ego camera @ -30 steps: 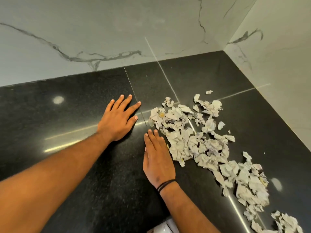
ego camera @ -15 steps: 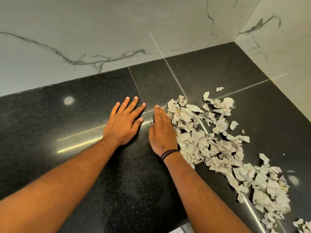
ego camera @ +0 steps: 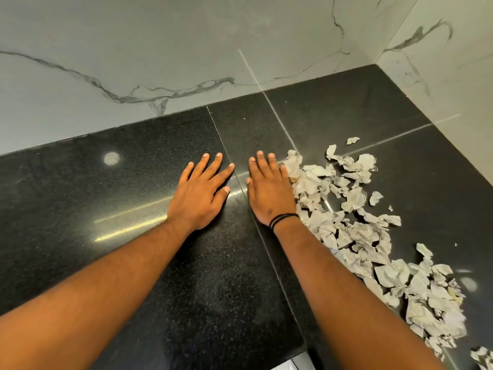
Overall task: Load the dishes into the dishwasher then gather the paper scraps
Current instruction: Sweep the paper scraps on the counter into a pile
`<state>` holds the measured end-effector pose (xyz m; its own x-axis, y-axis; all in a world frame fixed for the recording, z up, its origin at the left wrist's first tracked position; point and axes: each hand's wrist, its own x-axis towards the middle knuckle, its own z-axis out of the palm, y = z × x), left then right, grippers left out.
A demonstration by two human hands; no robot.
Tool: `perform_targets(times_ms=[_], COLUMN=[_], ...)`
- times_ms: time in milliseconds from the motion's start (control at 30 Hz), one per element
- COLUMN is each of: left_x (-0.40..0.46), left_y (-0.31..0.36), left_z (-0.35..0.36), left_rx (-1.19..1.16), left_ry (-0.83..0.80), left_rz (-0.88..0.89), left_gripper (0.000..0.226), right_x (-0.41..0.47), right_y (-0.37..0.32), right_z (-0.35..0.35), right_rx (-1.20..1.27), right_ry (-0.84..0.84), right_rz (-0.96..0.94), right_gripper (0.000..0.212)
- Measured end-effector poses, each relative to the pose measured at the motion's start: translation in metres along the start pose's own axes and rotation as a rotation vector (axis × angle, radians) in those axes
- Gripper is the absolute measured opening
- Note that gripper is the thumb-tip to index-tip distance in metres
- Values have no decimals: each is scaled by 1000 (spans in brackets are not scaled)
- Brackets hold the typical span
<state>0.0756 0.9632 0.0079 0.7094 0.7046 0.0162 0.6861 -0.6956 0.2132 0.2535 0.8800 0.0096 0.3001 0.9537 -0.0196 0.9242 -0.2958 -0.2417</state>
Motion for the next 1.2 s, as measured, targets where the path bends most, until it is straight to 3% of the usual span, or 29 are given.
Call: perform_targets(times_ms=[167,267,400,533,667,833,967,1067,1200], left_x=[-1,0,0,-1,-1,-2,-1,-1,-1], left_y=[0,-1,-1,0,0,-2,-2,-2,-3], left_z=[-1,-1,-2,-1,-1,0,0,-1,1], left_rx=[0,-13,-20,-11,-16,-24,-19,-23,-11], left_ry=[-1,-8,-20,-12,-2,1,-5,-5,-2], left_rz=[-6,-3,5,3,4,6,3,11,18], left_gripper=[58,59,60,60,60,59,61,62,58], right_x=[-5,-26,-67,-85,-82,-84,-116,-140,-146], right_y=[11,-30,-74,-68,-21,-3,-34,-36,-5], right_z=[-12,-14,8,15,5,-5,-4,9,6], right_rx=[84,266,415,339,338,517,551,397,353], right_ry=[84,218,63,53,127,235,169,92,91], right_rz=[272,184,6,40,160,290,82,-132,-60], right_gripper=[55,52,59,64,56,51,51,51,51])
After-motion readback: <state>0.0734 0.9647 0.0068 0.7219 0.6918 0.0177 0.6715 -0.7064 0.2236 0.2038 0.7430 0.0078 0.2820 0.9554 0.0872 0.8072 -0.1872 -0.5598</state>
